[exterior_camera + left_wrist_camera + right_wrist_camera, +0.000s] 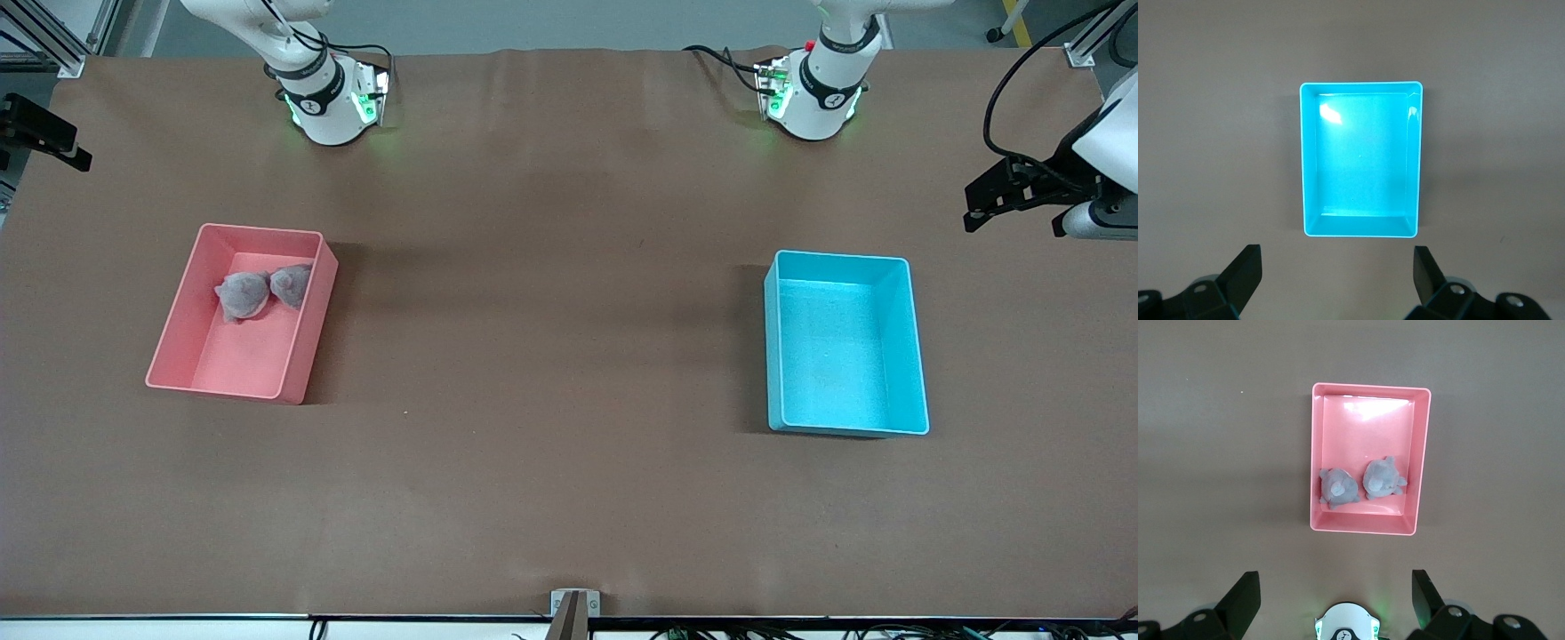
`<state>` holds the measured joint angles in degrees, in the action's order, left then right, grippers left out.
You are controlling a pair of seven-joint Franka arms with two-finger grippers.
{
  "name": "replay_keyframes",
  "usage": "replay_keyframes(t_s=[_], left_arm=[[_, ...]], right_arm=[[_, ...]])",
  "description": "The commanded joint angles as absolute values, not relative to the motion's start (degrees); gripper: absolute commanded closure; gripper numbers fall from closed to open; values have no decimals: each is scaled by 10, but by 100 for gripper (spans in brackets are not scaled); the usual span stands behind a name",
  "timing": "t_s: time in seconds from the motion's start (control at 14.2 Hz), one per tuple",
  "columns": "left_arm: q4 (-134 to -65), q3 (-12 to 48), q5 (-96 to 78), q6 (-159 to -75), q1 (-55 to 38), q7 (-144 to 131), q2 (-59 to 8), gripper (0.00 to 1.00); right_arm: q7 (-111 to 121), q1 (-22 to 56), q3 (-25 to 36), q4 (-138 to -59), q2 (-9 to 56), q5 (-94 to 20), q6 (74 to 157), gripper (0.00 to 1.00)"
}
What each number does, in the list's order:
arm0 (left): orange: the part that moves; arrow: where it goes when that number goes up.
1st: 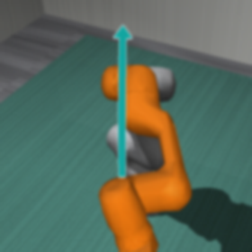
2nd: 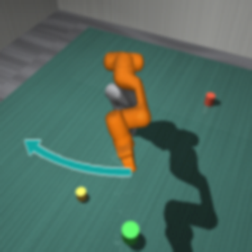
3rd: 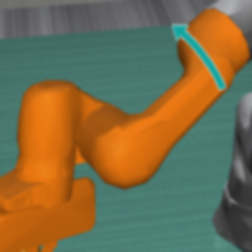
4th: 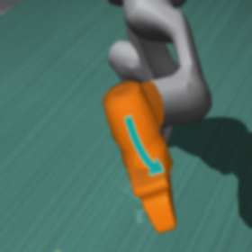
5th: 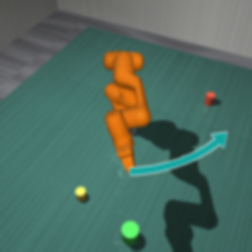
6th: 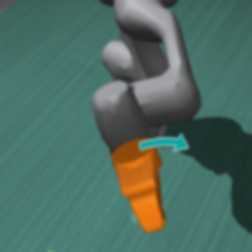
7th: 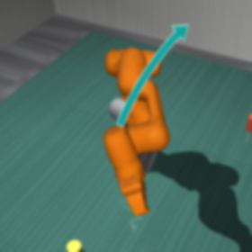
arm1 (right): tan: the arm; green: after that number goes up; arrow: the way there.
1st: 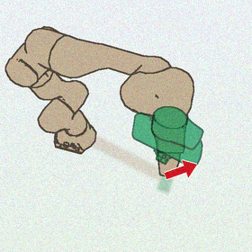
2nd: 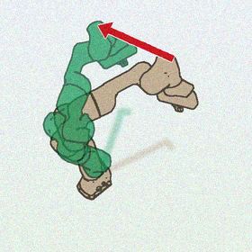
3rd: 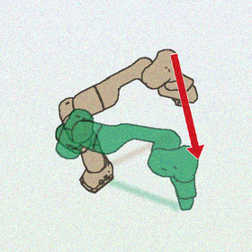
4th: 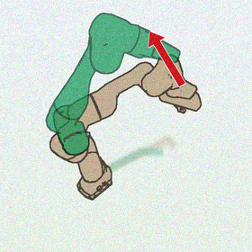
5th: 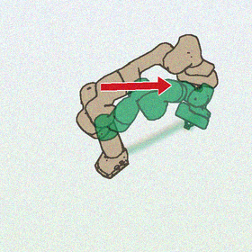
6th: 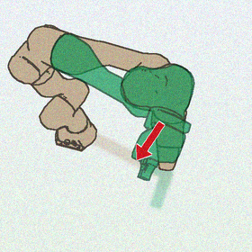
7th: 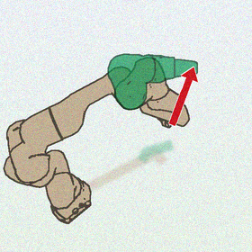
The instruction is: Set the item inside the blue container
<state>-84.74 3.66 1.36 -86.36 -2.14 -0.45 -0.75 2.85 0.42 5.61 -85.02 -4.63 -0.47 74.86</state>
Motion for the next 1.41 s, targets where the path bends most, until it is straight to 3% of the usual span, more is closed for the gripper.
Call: replay_keyframes(t_s=[0.0,1.34], left_arm=[[-838,37,-2,-862,-15,-1,-9,0],[-839,33,-1,-861,-11,9,-8,0]], right_arm=[[25,8,58,-858,-52,-11,758,0],[30,6,60,-855,-52,-11,757,0]])
